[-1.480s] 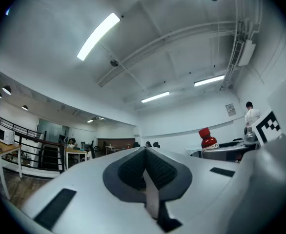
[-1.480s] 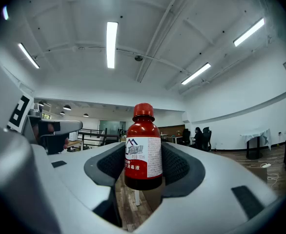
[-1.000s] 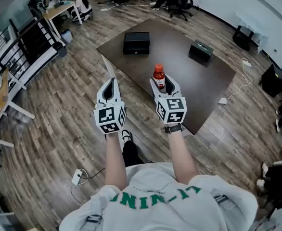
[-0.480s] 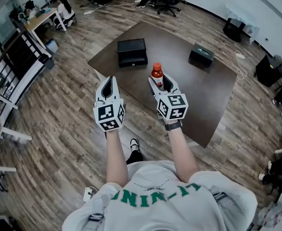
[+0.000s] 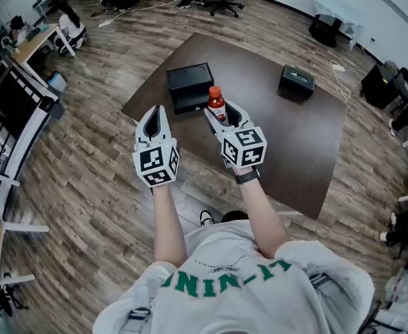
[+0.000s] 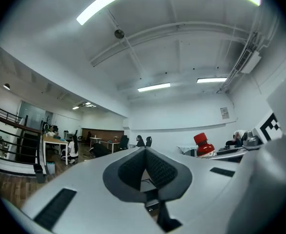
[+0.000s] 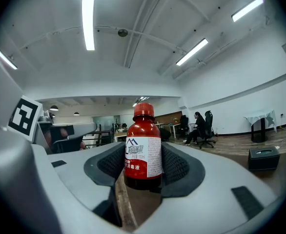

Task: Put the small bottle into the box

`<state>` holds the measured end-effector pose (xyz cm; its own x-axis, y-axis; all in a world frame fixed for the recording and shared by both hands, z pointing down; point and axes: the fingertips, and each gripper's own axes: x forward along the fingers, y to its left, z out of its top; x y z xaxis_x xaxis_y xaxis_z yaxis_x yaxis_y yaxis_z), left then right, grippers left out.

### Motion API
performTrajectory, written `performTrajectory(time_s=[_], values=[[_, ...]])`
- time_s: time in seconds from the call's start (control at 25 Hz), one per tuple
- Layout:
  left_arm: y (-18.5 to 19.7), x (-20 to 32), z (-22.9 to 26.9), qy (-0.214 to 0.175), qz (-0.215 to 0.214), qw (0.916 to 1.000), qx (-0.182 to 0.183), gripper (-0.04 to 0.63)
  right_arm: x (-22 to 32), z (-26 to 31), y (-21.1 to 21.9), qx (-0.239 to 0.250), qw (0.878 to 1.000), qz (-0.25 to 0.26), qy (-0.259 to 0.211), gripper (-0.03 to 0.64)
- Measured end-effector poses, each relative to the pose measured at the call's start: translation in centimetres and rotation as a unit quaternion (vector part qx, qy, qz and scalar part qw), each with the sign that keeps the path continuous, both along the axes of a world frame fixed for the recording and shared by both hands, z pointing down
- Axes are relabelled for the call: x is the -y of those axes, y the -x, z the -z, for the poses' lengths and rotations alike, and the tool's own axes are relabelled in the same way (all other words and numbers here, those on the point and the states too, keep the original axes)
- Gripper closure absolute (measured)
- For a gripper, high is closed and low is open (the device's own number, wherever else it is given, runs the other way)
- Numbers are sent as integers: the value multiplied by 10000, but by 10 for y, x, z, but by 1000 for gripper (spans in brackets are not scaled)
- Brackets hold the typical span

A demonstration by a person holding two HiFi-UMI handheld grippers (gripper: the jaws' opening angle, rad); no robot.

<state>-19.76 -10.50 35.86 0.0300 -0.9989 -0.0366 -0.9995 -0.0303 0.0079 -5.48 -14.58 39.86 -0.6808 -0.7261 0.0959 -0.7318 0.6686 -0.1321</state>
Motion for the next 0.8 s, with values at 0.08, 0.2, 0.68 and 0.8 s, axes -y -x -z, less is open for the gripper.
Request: performTrajectory(time_s=[0.08, 0.2, 0.68, 0.8], values=[[14, 22, -5, 18, -40, 10000, -74, 591, 17, -6, 15, -57, 10000, 25, 55, 387], [25, 53, -16, 101, -138, 9998, -125, 591, 42, -17, 29, -150, 9997, 32, 208, 387], [50, 190, -61, 513, -429, 9978, 31, 591, 183, -69, 62, -272, 9981, 82, 555, 387], [58, 224, -68, 605, -438, 9972, 64, 591, 220, -83, 67, -434, 9969, 87, 650, 387]])
